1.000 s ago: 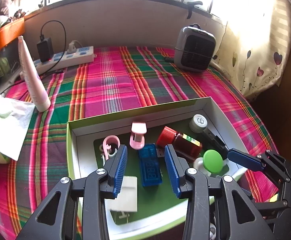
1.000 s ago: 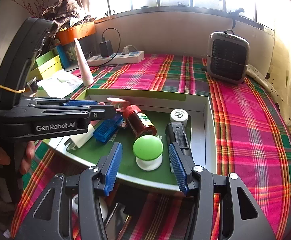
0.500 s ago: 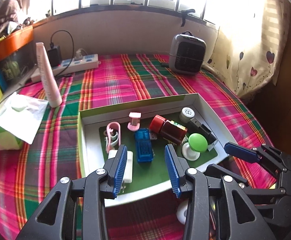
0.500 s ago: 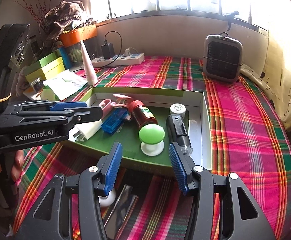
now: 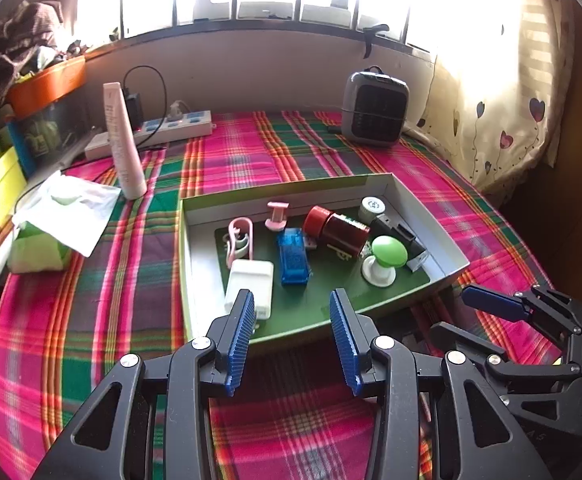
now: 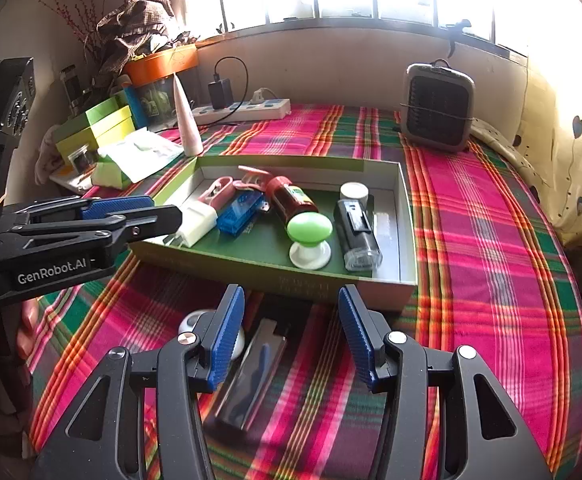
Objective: Organize rigid objects
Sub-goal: 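Lift both grippers out of the box toward the remaining items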
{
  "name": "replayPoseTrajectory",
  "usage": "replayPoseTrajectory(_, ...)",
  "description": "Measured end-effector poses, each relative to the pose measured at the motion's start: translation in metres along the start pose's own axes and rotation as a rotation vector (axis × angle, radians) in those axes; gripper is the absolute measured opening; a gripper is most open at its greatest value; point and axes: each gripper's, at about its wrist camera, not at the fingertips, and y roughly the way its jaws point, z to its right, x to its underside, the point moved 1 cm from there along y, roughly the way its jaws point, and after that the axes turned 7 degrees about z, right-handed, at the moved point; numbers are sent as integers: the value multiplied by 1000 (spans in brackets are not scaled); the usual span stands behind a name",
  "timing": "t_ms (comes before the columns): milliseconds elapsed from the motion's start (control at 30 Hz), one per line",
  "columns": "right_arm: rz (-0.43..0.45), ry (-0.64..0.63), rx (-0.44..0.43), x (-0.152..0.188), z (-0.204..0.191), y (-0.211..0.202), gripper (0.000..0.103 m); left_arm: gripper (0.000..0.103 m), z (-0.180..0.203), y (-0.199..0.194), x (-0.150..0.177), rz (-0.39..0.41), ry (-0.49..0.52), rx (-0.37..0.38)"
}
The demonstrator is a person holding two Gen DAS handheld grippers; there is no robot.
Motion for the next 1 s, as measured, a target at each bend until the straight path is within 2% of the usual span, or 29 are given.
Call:
replayPoseTrajectory(733,-114,-46,6,29,-22,4,51,39,-12,-17,30,-19,-74,26)
replayPoseTrajectory(900,-149,-51,33,32,-22,12,51,39,-12,-14,35,-40,-94,64)
replayPoseTrajectory(1000,-151,-57,56,32,-21,14,51,44,-10,-13,36,-48,-102,88)
